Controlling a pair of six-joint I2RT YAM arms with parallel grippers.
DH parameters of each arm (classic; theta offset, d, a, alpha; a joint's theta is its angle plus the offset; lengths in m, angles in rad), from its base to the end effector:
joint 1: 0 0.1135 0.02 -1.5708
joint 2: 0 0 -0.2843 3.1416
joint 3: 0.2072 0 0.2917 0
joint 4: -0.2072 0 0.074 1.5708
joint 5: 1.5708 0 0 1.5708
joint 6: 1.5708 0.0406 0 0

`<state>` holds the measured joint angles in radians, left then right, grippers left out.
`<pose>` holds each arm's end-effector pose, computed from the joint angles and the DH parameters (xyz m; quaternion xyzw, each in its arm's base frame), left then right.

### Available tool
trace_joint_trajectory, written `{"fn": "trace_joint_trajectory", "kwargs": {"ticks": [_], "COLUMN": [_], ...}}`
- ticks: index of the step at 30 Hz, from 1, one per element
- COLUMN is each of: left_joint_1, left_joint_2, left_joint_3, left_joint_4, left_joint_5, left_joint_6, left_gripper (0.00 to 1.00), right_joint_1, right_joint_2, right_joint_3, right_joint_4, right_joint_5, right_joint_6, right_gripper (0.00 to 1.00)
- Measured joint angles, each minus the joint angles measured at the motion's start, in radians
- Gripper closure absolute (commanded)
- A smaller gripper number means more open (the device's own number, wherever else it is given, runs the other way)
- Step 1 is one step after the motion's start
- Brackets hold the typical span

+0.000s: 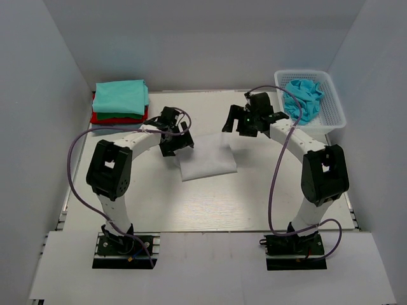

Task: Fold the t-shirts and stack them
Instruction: Put the neatly folded tshirt into the corner of the board with the left arm

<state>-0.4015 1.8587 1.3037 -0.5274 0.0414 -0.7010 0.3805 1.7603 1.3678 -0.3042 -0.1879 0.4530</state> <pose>0.3940 -0.1691 0.1855 -0.1398 0.9600 -0.1437 0.1954 0.4128 0.1733 0.2659 -0.0070 0.9029 0.2483 0.3509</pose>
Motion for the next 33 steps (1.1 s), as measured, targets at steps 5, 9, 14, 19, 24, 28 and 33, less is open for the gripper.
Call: {"fn": "trace_joint_trajectory", "kwargs": {"ticks": [5,9,14,19,24,28,33], "left_joint_1": [-0.016,-0.023,-0.043,-0.051,-0.052,-0.051,-0.046], "left_joint_2": [0.051,0.072,0.096,0.111,0.125,0.124,0.080], "left_joint_3": [-0.002,0.002,-0.003,-0.020,-0.017,-0.020,-0.020], "left_joint_4": [0.000,0.010,0.046,0.099,0.143,0.183,0.216], "left_joint_5": [0.021,0.042,0.072,0.122,0.174,0.203,0.229], "left_joint_6": [-0.015,-0.021,-0.044,-0.076,-0.079,-0.018,0.096], "left_gripper": [0.08,0.24,0.59,0.98,1.00,1.00,1.00], "right_joint_1": [-0.001,-0.002,-0.012,-0.030,-0.050,-0.068,-0.088], "right_joint_2": [0.002,0.002,0.002,0.002,-0.021,-0.070,-0.163], "right_joint_3": [-0.048,-0.050,-0.066,-0.107,-0.159,-0.204,-0.257], "right_joint_4": [-0.019,-0.023,-0.022,-0.022,-0.022,-0.019,-0.002], "right_joint_5": [0.003,0.005,0.011,0.025,0.043,0.053,0.064], "right_joint_6": [0.000,0.000,0.000,0.003,0.006,0.004,0.002], "right_gripper": [0.10,0.10,0.10,0.10,0.10,0.10,0.10]}}
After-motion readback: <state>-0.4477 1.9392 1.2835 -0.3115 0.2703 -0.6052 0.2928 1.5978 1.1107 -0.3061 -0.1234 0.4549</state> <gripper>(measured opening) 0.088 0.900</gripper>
